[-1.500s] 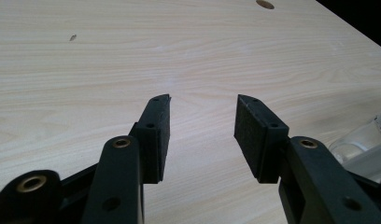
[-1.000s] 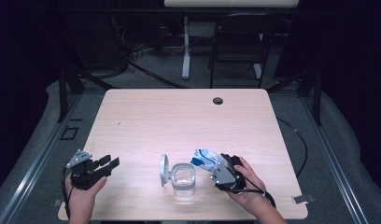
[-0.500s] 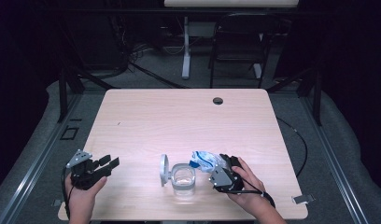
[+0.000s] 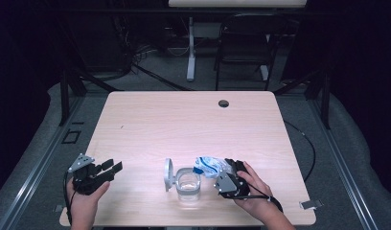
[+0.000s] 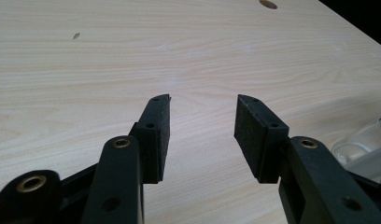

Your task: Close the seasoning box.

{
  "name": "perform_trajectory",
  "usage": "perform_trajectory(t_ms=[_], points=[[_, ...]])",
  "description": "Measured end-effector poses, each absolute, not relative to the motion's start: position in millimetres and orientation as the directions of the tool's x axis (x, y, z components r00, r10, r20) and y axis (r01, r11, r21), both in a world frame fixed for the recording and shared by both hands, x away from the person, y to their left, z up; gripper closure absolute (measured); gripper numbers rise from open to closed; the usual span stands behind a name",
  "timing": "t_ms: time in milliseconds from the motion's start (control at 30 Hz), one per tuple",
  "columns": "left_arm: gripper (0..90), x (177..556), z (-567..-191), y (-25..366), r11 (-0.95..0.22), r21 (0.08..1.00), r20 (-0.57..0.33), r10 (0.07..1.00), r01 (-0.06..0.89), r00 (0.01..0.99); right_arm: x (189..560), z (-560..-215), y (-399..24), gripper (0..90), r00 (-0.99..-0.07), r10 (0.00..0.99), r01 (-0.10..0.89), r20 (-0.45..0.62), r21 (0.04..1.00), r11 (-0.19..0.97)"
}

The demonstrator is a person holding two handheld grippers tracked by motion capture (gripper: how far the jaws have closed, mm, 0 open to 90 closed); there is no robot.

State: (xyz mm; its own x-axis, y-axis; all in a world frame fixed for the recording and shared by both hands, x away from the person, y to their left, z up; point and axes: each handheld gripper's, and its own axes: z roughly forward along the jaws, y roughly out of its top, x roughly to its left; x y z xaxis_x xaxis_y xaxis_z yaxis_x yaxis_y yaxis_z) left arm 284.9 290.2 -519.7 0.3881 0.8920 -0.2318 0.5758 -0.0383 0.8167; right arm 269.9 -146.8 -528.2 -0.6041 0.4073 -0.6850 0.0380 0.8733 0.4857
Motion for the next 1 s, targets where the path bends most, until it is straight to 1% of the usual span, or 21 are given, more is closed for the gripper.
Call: perform_trajectory(t_ms=[67, 133, 233, 300, 367, 433, 467, 567, 733, 967, 1000], points=[[56.0, 285, -520, 290, -0.038, 0.816, -0.232, 0.892, 0.576, 0.388, 270, -529, -146, 41.4, -0.607, 0.406, 0.029, -0.684, 0.491, 0.871], [56.0, 285, -520, 290, -0.037, 0.816, -0.233, 0.892, 0.576, 0.387, 269, -528, -146, 41.4, -0.610, 0.385, 0.026, -0.692, 0.468, 0.883], [56.0, 285, -520, 290, -0.037, 0.815, -0.234, 0.892, 0.578, 0.387, 270, -528, -146, 41.4, -0.620, 0.381, 0.017, -0.686, 0.474, 0.881], [56.0, 285, -520, 291, -0.036, 0.815, -0.235, 0.892, 0.578, 0.387, 269, -526, -146, 41.4, -0.621, 0.353, 0.015, -0.699, 0.440, 0.898], [56.0, 285, -520, 291, -0.035, 0.815, -0.236, 0.892, 0.578, 0.386, 270, -526, -146, 41.5, -0.624, 0.355, 0.008, -0.696, 0.448, 0.894], [56.0, 285, -521, 291, -0.032, 0.817, -0.236, 0.892, 0.576, 0.385, 269, -525, -146, 41.5, -0.628, 0.336, 0.007, -0.702, 0.427, 0.904], [56.0, 285, -521, 291, -0.031, 0.816, -0.237, 0.892, 0.577, 0.384, 268, -522, -146, 41.5, -0.630, 0.312, 0.006, -0.711, 0.397, 0.918], [56.0, 285, -521, 291, -0.030, 0.817, -0.238, 0.892, 0.576, 0.384, 269, -522, -147, 41.6, -0.635, 0.294, -0.011, -0.714, 0.389, 0.921], [56.0, 285, -521, 292, -0.030, 0.816, -0.239, 0.892, 0.578, 0.383, 268, -519, -147, 41.6, -0.639, 0.240, -0.020, -0.731, 0.327, 0.945], [56.0, 286, -521, 293, -0.026, 0.813, -0.243, 0.893, 0.582, 0.380, 269, -516, -146, 41.6, -0.638, 0.179, -0.050, -0.749, 0.273, 0.961], [56.0, 286, -522, 293, -0.023, 0.815, -0.244, 0.893, 0.579, 0.378, 268, -510, -146, 41.6, -0.622, 0.111, -0.047, -0.775, 0.179, 0.983]])
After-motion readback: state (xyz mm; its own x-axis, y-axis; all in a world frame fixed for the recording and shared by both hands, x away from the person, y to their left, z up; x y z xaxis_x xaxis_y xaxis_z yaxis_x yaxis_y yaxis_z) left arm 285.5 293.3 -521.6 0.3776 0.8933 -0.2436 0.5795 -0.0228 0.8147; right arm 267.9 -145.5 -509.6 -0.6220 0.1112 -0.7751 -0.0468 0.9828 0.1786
